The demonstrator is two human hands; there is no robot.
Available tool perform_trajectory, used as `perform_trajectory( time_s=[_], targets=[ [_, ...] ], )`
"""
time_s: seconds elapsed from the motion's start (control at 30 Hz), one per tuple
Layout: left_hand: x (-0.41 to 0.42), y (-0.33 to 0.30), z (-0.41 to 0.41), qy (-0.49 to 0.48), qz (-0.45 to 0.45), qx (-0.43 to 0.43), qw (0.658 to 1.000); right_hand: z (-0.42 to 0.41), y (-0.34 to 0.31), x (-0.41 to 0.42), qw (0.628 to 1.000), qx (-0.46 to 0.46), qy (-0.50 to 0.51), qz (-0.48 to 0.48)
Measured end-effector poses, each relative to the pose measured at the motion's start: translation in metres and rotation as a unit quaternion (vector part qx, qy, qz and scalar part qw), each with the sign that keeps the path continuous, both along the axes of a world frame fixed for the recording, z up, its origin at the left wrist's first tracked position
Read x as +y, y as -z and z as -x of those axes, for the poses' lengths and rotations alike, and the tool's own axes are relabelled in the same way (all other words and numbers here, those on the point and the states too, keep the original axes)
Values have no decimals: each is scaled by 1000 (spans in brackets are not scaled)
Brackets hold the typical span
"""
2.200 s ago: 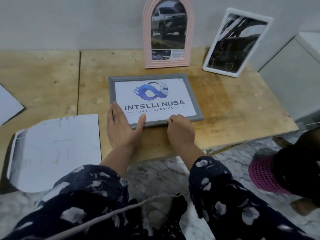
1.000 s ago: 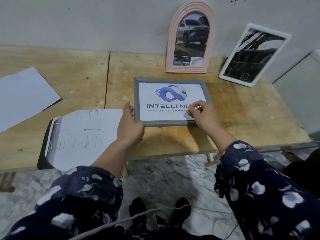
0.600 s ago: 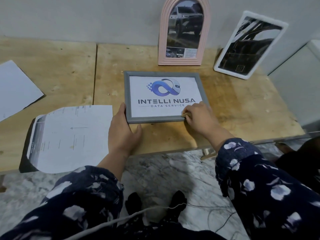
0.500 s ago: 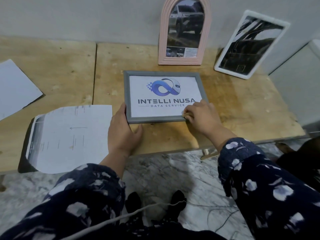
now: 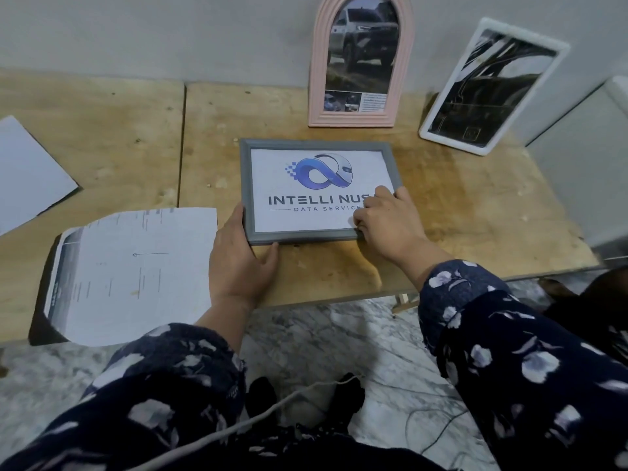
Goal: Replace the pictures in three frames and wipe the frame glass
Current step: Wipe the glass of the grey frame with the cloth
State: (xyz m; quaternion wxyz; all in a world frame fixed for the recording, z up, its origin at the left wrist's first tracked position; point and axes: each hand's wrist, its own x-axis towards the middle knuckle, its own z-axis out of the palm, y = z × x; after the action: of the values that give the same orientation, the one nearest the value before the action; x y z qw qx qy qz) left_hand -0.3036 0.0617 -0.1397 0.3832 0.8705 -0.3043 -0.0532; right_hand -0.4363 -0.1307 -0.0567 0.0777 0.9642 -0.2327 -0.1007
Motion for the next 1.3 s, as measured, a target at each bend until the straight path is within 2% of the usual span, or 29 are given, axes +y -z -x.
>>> perform_trajectory(
  time_s=[0.2,0.43,0.8,0.93,1.17,1.23,1.27,1.3],
  targets=[
    [-1,3,-3,0,6,9,1000,-8,3,5,1000,0,8,-7],
    [-1,4,-1,-2,-1,-14,1000,-36,10,24,999,-16,-30,-11],
    [-3,-7,2,-30,3,64,998,-95,12,62,993,14,-111,-21],
    [-1,-2,1,-22,-10,64,998,-103,9,63,993,33,-101,-48],
    [0,1,0,-17,4,92,996,-122,20,82,994,-10,-90,-57],
    [1,2,0,-15,7,90,996,-124,18,78,989,-24,-30,-144],
    [1,2,0,-14,4,81,997,-124,14,74,969,-51,34,-238],
    [1,2,0,-13,-3,64,998,-126,8,69,931,-93,99,-339]
  ],
)
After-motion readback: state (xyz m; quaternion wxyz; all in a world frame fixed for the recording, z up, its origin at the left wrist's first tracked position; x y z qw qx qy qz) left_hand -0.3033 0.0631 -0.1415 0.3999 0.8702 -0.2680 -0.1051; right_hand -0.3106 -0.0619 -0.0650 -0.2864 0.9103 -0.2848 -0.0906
